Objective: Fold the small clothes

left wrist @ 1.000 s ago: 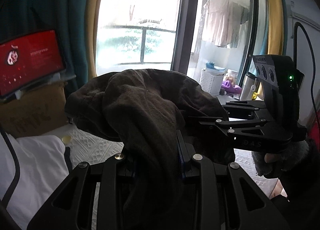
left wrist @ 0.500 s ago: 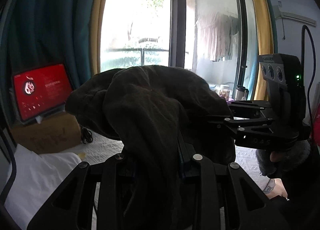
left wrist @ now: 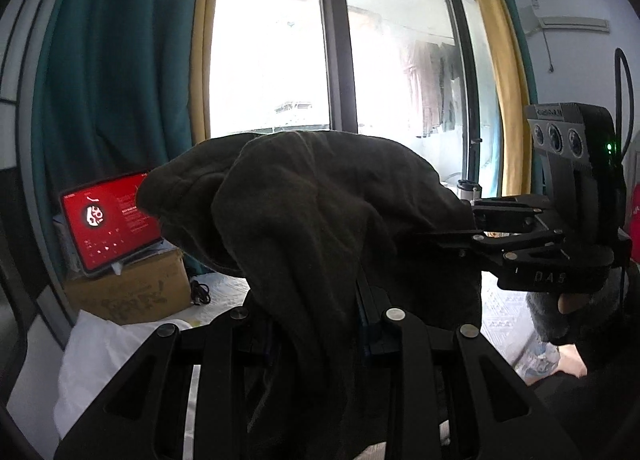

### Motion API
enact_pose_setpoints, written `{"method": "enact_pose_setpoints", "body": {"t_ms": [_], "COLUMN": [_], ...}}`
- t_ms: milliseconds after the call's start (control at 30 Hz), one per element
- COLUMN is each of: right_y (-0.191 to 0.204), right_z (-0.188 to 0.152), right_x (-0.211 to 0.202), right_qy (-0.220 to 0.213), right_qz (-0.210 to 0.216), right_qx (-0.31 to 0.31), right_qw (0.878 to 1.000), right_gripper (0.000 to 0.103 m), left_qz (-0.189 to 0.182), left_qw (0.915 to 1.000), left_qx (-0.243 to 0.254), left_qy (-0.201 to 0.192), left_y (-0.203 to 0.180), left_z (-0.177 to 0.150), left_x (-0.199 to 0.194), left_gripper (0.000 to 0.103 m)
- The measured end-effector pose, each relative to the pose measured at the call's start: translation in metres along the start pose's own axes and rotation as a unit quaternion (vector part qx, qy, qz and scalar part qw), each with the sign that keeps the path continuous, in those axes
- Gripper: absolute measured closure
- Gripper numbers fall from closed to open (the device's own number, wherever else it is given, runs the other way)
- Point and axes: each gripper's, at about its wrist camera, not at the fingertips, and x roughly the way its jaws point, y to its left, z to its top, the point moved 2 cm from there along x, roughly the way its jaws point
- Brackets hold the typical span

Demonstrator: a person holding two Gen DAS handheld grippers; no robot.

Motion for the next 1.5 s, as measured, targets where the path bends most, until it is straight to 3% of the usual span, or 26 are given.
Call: {"method": "enact_pose_setpoints", "body": {"t_ms": [267,700,1267,1400,1500], "right_y": [0.0,-0.041,-0.082,-0.092,-0.097], "right_z": [-0.012,-0.055,-0.109,-0.116,-0.12], "right_x": [0.011,0.101,0.221,0.244,0.256], "right_qy": [0.014,0.081,0.178,0.194,0.212], "right_qz": [0.009,0.014,0.032,0.036,0.033], "right_qx": [0.012,0.062,0.123,0.134,0.144], "right_qw": [1.0,0.995,0.976,0.971,0.966], "right_gripper": [0.08,0.08,0.08,0.08,0.081], "left_qz": [0.0,-0.008,0.005,0.013,0.021], "left_qw": [0.9999,0.9937,0.9722,0.9662,0.9572], "left_qx": [-0.005,-0.04,-0.095,-0.111,-0.128], "left_qy": [0.013,0.104,0.214,0.232,0.259], "left_y": [0.001,0.031,0.073,0.079,0.085], "left_z": [-0.011,-0.05,-0.101,-0.112,-0.121], "left_x": [0.0,0.073,0.16,0.176,0.186], "left_gripper": [0.075,0.075,0.074,0.071,0.066]}}
